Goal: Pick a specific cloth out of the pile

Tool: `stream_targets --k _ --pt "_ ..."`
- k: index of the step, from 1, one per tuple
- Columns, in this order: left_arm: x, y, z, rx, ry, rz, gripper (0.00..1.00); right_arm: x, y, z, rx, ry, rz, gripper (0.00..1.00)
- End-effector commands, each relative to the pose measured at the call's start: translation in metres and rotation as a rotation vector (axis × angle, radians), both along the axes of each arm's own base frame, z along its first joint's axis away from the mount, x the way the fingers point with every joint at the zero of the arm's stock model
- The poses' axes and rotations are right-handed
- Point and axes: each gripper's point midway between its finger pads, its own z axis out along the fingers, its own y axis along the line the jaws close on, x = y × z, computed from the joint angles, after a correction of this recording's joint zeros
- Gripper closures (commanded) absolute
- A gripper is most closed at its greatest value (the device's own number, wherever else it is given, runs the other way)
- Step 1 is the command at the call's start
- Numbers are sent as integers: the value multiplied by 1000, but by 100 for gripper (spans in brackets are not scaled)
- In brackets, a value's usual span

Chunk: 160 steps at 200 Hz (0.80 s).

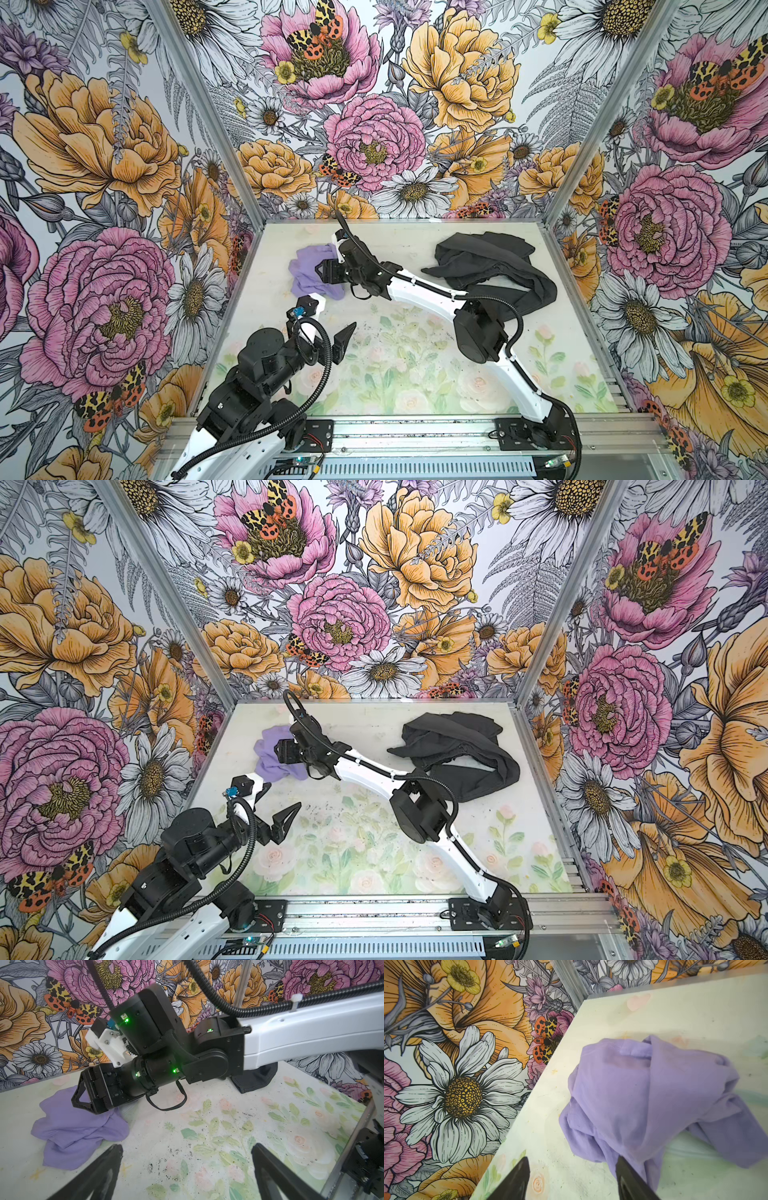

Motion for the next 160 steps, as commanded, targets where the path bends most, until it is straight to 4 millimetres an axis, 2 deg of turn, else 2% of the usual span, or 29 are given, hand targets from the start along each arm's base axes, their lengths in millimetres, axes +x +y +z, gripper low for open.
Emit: stream_targets --k 1,38,78,134,152,155,160 --pt "-1 5 4 5 -30 19 1 -1 -11 36 -4 -91 -31 33" --pt "-1 7 6 2 -38 28 1 1 -38 68 -33 -210 -79 31" --pt "0 9 5 5 -37 41 1 -3 -83 110 48 -326 -130 27" --pt "2 13 5 -2 -36 67 1 -21 -168 129 27 -423 -211 24" --pt "3 16 8 -13 -36 88 1 -37 -184 134 22 -456 -199 21" --pt "3 17 9 -17 -38 94 1 -31 -197 135 15 -462 -221 21" --pt "3 19 12 -27 -37 106 1 -33 -203 136 7 -470 -221 21"
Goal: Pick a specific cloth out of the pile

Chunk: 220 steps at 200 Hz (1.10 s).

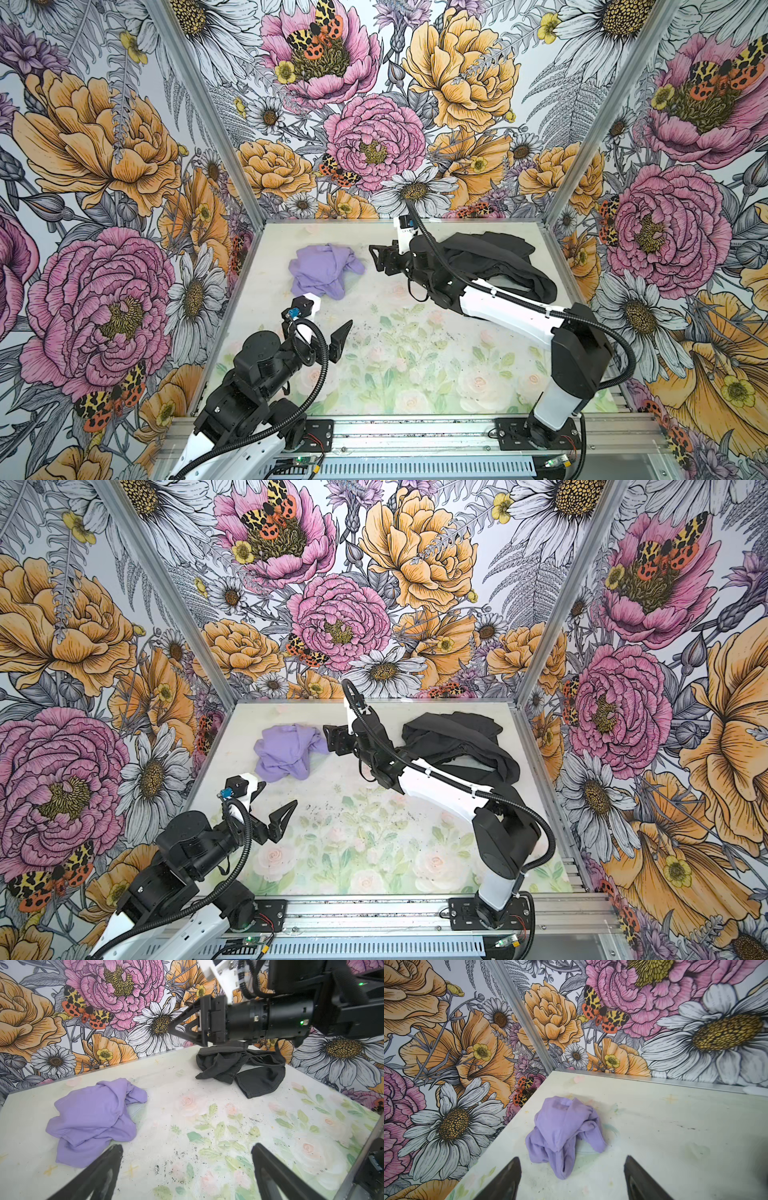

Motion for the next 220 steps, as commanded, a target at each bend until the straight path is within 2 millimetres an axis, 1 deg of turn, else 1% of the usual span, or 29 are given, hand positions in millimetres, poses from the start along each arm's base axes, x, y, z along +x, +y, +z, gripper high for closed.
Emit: stream_targets --k 1,24,47,48,52,60,71,77,85,105,116,146,173,198,208,220 --pt "2 10 8 -26 -14 59 1 -7 -26 30 9 -114 -17 21" --pt "6 14 23 -90 9 101 1 -22 -50 33 -40 -138 -17 20" --pt "13 14 35 -145 40 139 1 -38 -78 30 -93 -174 -38 19" --pt "13 14 36 -147 40 141 1 -38 -80 29 -96 -174 -39 18" --pt "15 15 37 -156 44 153 1 -40 -87 28 -105 -180 -55 13" --pt "19 18 42 -178 49 186 1 -44 -101 25 -121 -188 -86 10" --pt "25 19 47 -205 43 210 1 -49 -120 21 -135 -196 -126 9" --pt "30 24 50 -217 27 254 1 -51 -130 18 -142 -199 -148 9" --pt "35 25 53 -239 11 273 1 -55 -144 15 -147 -200 -176 5" --pt "46 21 61 -303 -34 287 1 -62 -178 9 -152 -203 -251 5" --pt "54 19 63 -313 -51 299 1 -66 -197 4 -158 -203 -292 3" --pt "82 12 58 -233 -118 350 1 -73 -248 -13 -203 -181 -411 1" --pt "107 18 48 -106 -214 450 1 -74 -296 -32 -234 -151 -547 0" --pt "127 35 33 -33 -260 555 1 -72 -339 -52 -250 -103 -683 0" --pt "133 45 22 -28 -260 583 1 -70 -353 -62 -256 -81 -725 1" --pt "141 61 6 -33 -246 622 1 -67 -369 -71 -261 -63 -767 0"
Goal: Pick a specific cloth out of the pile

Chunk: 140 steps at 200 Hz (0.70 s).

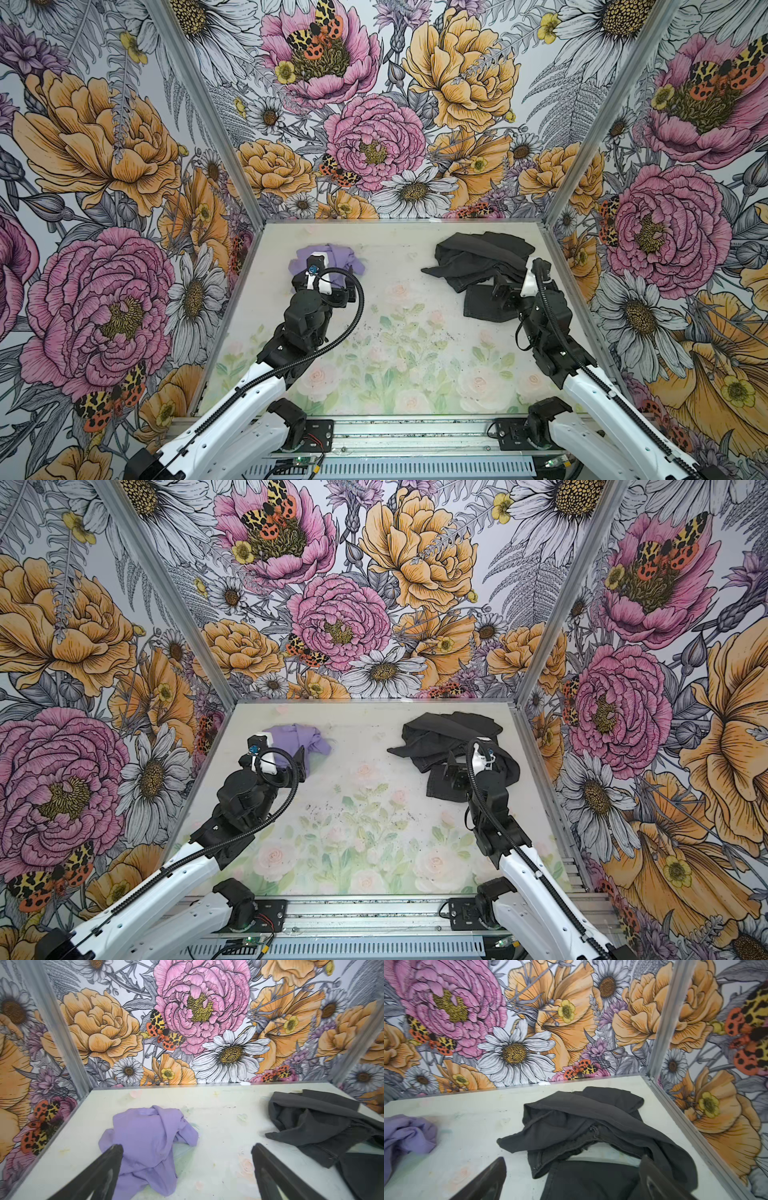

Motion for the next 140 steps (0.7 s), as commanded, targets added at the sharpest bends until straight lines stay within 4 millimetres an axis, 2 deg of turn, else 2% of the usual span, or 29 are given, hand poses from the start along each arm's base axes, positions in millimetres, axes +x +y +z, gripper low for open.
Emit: stream_targets --k 1,22,39,52,68,90,101,118,140 --pt "11 37 9 -9 -114 130 1 3 -30 -17 2 25 -97 1" --pt "19 75 -20 -27 -97 200 1 11 -51 -33 11 47 -135 1" --pt "20 106 -42 -29 -104 277 1 18 -59 -44 12 45 -132 1" --pt "22 121 -57 -55 -108 296 1 23 -65 -55 0 47 -137 1" --pt "31 127 -77 -76 -77 277 1 30 -69 -64 -13 42 -134 0" --pt "47 121 -94 -56 -65 221 1 35 -66 -77 -35 -18 -102 0" --pt "53 123 -109 -65 -6 223 1 38 -63 -81 -27 -53 -84 1" --pt "55 125 -115 -76 -31 223 1 44 -52 -79 -28 -71 -12 1" --pt "58 129 -125 -96 -19 221 1 51 -54 -83 -52 -75 -12 1"
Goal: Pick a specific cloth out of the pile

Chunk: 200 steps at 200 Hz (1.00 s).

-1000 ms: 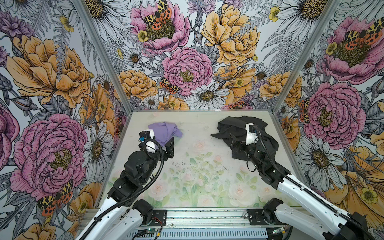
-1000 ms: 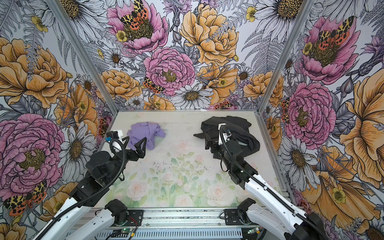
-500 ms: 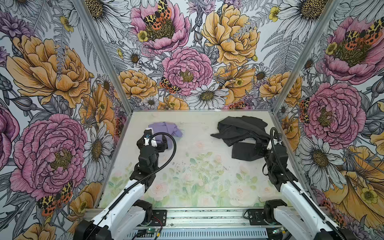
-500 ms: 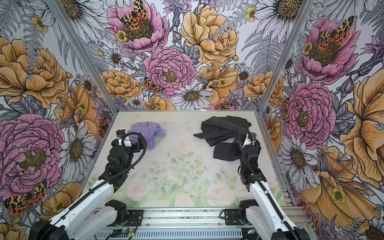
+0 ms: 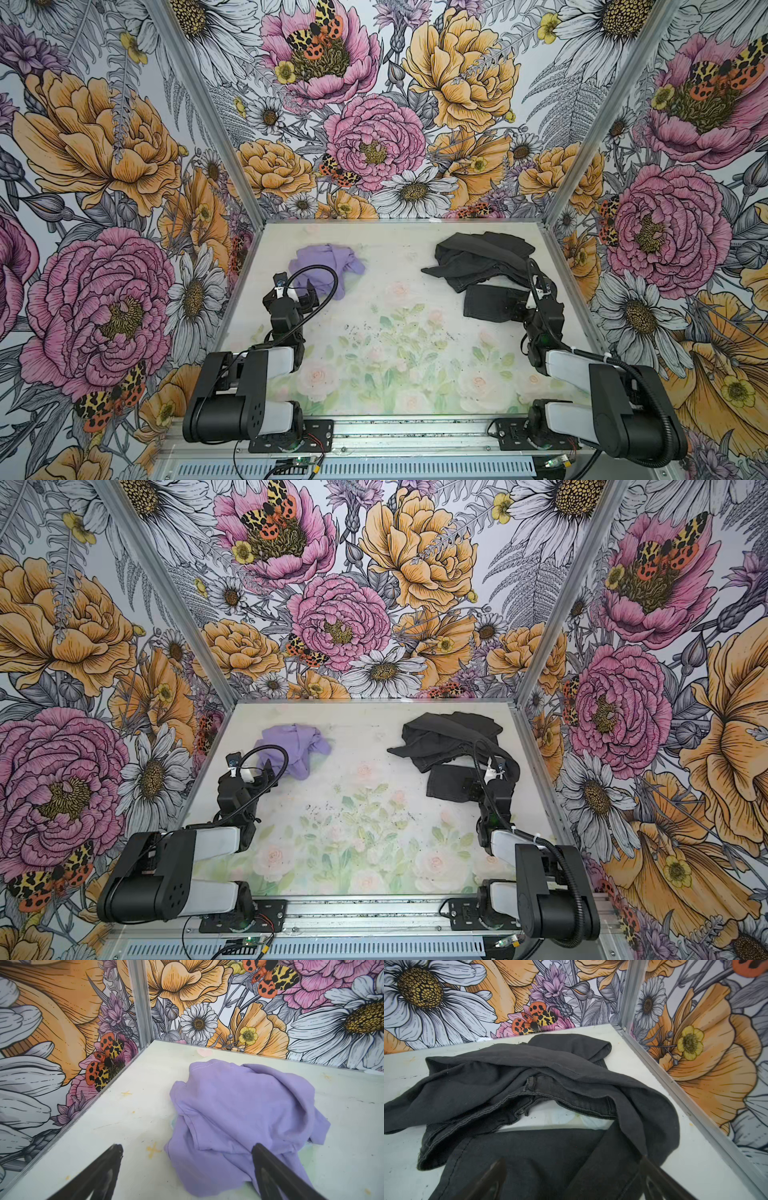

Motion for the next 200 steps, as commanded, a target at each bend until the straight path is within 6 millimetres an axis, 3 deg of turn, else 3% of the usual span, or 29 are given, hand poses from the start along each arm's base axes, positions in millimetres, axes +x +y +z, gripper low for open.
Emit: stream_targets --k 1,36,50,104,126,200 --pt "7 -2 22 -39 -123 -41 1 18 5 41 -40 -183 49 1" --pt "9 -7 12 -42 -144 -80 1 32 12 22 -31 -198 105 1" --pt "10 -9 11 -37 -146 -98 1 38 12 14 -22 -116 113 1" --pt "33 -14 2 -32 -29 -116 1 50 16 11 -20 -71 142 1" --pt "34 -17 0 -2 -10 -92 1 49 6 11 -23 -78 77 1" --pt "36 -22 0 16 -1 -106 1 48 7 11 -22 -82 76 0"
